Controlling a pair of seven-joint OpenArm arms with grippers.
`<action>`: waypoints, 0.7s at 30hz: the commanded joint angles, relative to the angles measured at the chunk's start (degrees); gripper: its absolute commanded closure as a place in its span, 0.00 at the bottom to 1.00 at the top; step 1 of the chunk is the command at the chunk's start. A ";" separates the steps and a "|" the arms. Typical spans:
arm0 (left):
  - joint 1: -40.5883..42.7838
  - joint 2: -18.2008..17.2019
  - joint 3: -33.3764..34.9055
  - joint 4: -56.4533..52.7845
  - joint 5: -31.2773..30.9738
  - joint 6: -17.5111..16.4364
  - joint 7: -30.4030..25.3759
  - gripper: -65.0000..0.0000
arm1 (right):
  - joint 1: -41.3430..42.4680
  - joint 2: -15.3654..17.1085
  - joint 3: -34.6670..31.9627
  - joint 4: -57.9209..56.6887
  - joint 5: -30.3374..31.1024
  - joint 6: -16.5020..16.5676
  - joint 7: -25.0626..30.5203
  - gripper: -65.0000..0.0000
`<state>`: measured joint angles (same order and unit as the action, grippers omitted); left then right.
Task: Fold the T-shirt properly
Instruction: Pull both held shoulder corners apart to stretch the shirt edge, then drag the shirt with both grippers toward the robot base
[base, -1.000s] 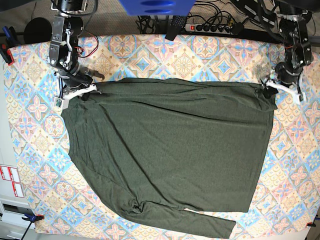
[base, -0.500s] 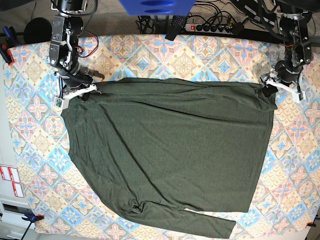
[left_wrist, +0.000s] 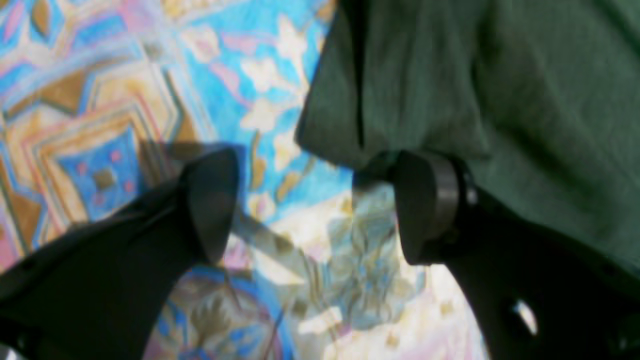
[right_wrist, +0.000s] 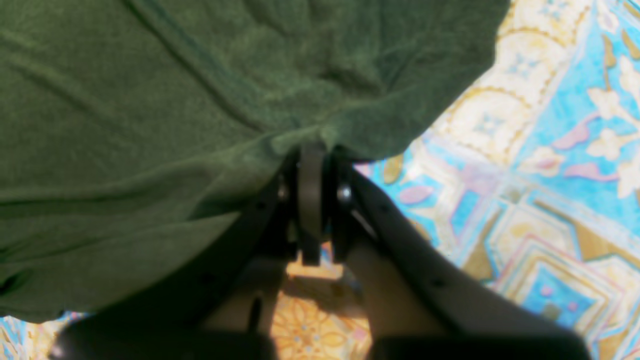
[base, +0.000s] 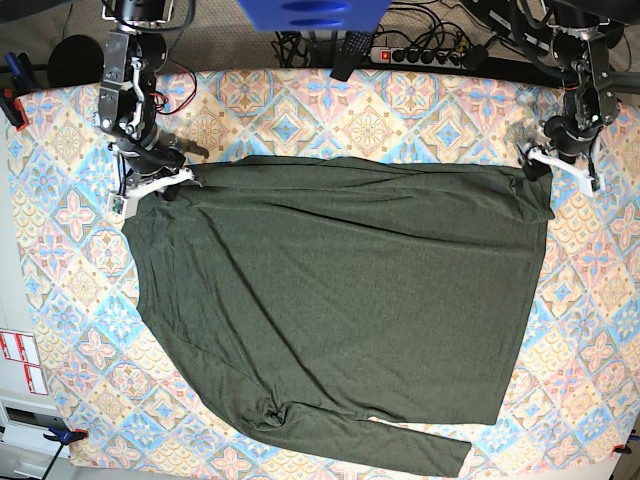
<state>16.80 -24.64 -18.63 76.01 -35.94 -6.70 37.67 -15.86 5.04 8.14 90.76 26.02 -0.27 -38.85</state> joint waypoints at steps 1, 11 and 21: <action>-0.75 -0.89 -0.40 -0.36 -0.14 -0.11 -0.62 0.22 | 0.43 0.54 0.08 1.06 0.31 0.14 1.09 1.00; -3.92 0.25 5.40 -1.15 -0.23 -0.11 -0.88 0.26 | 0.43 0.46 0.08 1.06 0.31 0.14 1.09 1.00; -3.65 1.83 6.19 -0.71 -0.58 -0.38 -0.62 0.98 | 0.34 -0.16 0.08 1.06 0.31 0.14 1.09 1.00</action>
<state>13.06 -22.24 -12.25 74.89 -36.36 -6.94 35.55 -15.88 4.62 8.10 90.76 25.98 -0.32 -38.83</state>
